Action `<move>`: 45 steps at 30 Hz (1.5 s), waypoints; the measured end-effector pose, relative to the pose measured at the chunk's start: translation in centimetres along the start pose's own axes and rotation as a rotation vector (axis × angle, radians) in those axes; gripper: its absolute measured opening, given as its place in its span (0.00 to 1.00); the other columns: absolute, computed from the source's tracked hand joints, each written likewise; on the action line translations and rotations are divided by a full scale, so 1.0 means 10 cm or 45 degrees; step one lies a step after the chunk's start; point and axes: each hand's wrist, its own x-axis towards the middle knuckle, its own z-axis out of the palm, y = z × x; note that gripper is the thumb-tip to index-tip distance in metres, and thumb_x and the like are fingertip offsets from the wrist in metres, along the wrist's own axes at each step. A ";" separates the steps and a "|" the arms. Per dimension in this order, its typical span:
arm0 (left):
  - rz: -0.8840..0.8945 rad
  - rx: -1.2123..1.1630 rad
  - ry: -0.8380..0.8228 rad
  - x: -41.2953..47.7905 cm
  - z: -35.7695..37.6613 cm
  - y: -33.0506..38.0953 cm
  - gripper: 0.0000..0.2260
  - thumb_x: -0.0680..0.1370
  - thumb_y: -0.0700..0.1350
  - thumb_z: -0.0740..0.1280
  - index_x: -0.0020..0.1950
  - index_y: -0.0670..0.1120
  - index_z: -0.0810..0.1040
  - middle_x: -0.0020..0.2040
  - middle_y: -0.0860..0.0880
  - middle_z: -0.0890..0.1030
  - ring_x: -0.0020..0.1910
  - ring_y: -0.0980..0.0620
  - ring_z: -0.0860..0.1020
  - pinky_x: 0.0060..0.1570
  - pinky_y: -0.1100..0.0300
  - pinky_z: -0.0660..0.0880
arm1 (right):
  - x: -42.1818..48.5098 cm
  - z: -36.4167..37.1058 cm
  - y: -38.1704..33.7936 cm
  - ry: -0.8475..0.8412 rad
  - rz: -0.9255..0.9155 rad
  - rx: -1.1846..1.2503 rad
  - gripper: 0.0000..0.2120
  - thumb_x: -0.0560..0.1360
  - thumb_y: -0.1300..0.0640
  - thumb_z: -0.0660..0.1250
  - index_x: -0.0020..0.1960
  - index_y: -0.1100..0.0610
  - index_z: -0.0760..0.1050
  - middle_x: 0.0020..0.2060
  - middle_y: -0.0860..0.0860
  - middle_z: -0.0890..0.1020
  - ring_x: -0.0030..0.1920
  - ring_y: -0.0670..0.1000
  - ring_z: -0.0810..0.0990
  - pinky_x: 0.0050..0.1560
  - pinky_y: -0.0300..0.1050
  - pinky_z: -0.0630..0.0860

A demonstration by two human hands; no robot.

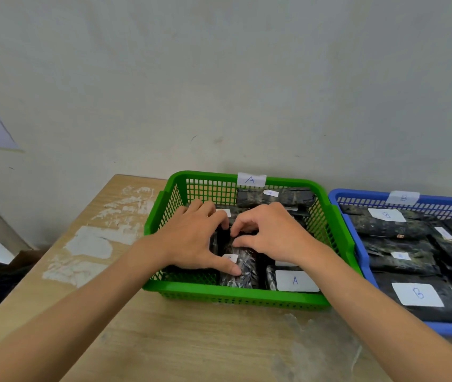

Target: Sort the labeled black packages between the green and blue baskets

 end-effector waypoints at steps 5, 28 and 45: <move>-0.067 -0.057 -0.148 0.02 0.04 0.05 0.48 0.58 0.85 0.56 0.73 0.62 0.56 0.54 0.55 0.63 0.57 0.51 0.63 0.60 0.45 0.71 | -0.03 -0.10 -0.07 0.249 -0.035 -0.330 0.08 0.71 0.41 0.78 0.45 0.42 0.83 0.40 0.39 0.85 0.46 0.44 0.81 0.53 0.47 0.78; 0.079 -0.018 -0.197 0.16 0.02 0.32 0.42 0.66 0.71 0.73 0.74 0.58 0.63 0.63 0.51 0.65 0.64 0.49 0.66 0.55 0.45 0.76 | -0.29 -0.30 0.52 -0.068 -0.009 -0.011 0.08 0.73 0.56 0.79 0.52 0.48 0.85 0.42 0.40 0.85 0.44 0.39 0.82 0.45 0.33 0.76; -0.014 -0.014 0.378 0.18 -0.34 0.15 0.36 0.78 0.68 0.63 0.81 0.53 0.61 0.80 0.51 0.64 0.78 0.48 0.63 0.74 0.48 0.65 | -0.62 -0.49 0.53 0.270 -0.012 -0.180 0.29 0.79 0.39 0.67 0.77 0.44 0.65 0.77 0.42 0.67 0.77 0.47 0.63 0.75 0.46 0.60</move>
